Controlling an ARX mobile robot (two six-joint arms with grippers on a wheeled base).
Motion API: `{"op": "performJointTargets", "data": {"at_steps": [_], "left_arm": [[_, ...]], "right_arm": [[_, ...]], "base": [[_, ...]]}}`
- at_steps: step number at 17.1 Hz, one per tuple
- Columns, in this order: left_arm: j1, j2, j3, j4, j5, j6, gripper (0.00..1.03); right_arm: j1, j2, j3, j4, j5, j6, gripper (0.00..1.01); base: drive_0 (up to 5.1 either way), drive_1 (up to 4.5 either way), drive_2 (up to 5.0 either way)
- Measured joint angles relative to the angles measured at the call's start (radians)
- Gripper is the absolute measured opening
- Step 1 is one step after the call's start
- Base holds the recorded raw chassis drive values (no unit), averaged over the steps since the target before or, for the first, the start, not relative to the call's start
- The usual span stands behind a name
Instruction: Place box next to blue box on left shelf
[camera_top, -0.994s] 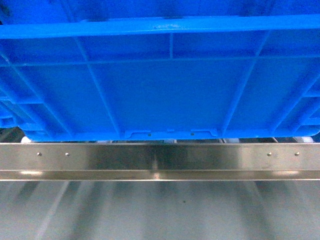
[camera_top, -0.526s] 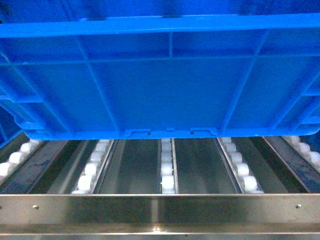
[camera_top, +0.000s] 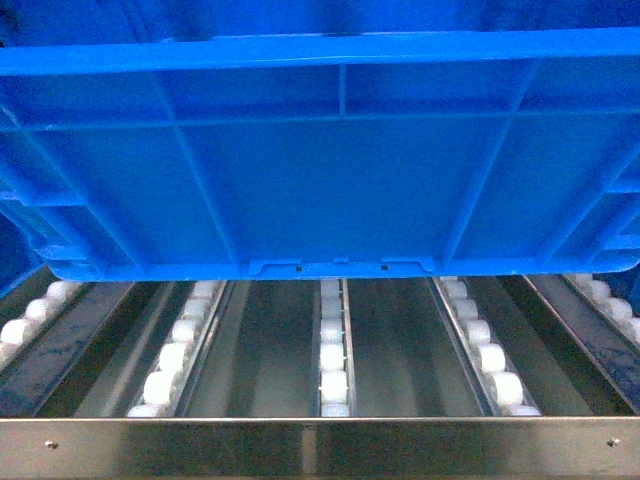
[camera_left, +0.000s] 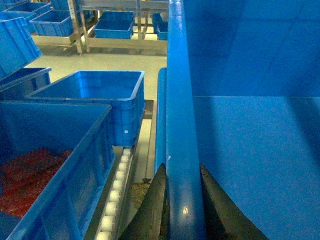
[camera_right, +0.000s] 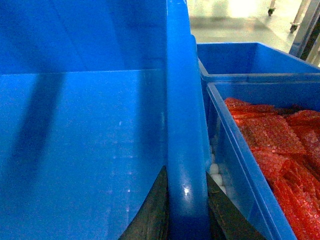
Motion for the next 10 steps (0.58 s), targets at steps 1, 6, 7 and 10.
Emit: {"op": "performJointTargets", "data": {"at_steps": [1, 6, 7, 10], "left_arm": [[0.000, 0.000, 0.000, 0.000, 0.000, 0.000, 0.09], [0.000, 0.000, 0.000, 0.000, 0.000, 0.000, 0.09], [0.000, 0.000, 0.000, 0.000, 0.000, 0.000, 0.09], [0.000, 0.000, 0.000, 0.000, 0.000, 0.000, 0.09]], "right_arm": [[0.000, 0.000, 0.000, 0.000, 0.000, 0.000, 0.09], [0.000, 0.000, 0.000, 0.000, 0.000, 0.000, 0.09], [0.000, 0.000, 0.000, 0.000, 0.000, 0.000, 0.09], [0.000, 0.000, 0.000, 0.000, 0.000, 0.000, 0.09]], "base": [[0.0, 0.00, 0.0], [0.0, 0.00, 0.0], [0.0, 0.00, 0.0], [0.0, 0.00, 0.0]]}}
